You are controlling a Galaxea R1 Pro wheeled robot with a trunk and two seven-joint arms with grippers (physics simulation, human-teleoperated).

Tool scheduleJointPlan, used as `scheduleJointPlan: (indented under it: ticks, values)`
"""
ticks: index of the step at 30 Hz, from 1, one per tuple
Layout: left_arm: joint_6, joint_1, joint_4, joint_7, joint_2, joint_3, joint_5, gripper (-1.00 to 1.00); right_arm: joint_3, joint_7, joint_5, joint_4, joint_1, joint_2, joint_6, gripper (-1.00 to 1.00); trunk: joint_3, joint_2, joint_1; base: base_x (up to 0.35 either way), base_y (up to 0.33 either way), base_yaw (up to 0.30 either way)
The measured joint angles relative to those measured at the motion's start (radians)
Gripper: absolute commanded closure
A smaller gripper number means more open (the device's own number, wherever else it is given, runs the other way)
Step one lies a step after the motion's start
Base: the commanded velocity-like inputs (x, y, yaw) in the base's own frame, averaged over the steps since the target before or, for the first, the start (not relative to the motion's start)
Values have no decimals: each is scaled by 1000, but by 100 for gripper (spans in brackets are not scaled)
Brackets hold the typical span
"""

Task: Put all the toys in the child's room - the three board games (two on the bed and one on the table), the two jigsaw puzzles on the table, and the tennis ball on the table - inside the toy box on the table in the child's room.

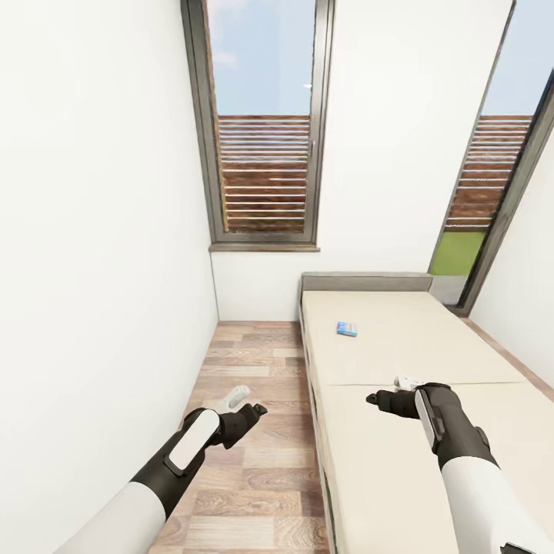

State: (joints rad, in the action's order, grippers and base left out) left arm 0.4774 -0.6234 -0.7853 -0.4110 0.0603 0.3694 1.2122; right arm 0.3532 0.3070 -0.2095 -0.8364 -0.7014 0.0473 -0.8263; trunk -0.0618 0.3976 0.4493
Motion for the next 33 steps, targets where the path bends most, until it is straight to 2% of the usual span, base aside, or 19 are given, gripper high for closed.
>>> scheduleJointPlan:
  ticks: [21,33]
  values:
    - [0,0,0,0,0,1,0,-100,1,0,0,0,0,2,0,-100,0,0,0,0,43,0]
    - [0,0,0,0,0,1,-1,-100,0,0,0,0,0,2,0,-100,0,0,0,0,220,0]
